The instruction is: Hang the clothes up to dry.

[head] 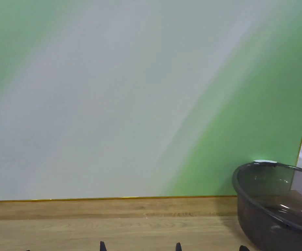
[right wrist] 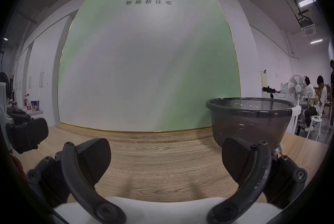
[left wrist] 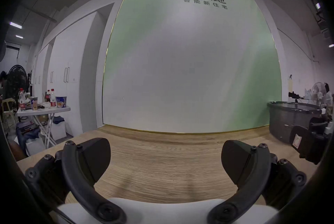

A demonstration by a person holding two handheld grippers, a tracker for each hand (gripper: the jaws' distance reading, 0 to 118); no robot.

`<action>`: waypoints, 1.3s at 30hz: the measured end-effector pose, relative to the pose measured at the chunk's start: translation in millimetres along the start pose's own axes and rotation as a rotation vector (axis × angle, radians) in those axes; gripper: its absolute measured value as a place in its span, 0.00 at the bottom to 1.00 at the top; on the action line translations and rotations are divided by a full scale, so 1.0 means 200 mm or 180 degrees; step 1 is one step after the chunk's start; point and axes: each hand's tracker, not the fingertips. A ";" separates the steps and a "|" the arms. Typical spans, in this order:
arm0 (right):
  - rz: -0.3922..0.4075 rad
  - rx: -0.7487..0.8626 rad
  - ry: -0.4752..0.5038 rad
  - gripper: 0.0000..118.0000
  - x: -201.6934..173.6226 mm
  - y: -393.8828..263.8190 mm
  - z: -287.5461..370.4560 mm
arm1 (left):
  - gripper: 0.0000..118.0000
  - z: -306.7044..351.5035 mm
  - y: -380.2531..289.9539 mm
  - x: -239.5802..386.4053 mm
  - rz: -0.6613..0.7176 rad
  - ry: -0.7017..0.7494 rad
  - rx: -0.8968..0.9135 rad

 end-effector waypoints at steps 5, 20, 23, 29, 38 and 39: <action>0.0000 -0.0001 -0.0001 1.00 0.00 0.00 0.00 | 1.00 -0.01 0.00 0.00 -0.0018 -0.0011 -0.0076; -0.0002 -0.0001 0.0002 1.00 0.00 0.00 0.00 | 1.00 0.02 -0.01 0.00 0.0013 0.0031 0.0063; -0.0002 -0.0005 0.0005 1.00 0.00 0.00 0.00 | 1.00 0.02 -0.01 0.00 0.0026 0.0029 0.0067; -0.0001 -0.0004 0.0003 1.00 0.00 0.00 0.01 | 1.00 0.02 -0.01 0.00 0.0019 0.0036 0.0061; -0.0022 0.0010 0.0213 1.00 0.02 0.01 0.00 | 1.00 0.02 -0.01 0.00 0.0015 0.0007 0.0053; 0.0010 0.0007 0.0158 1.00 0.01 0.01 0.00 | 1.00 0.03 -0.01 0.00 0.0009 0.0003 0.0063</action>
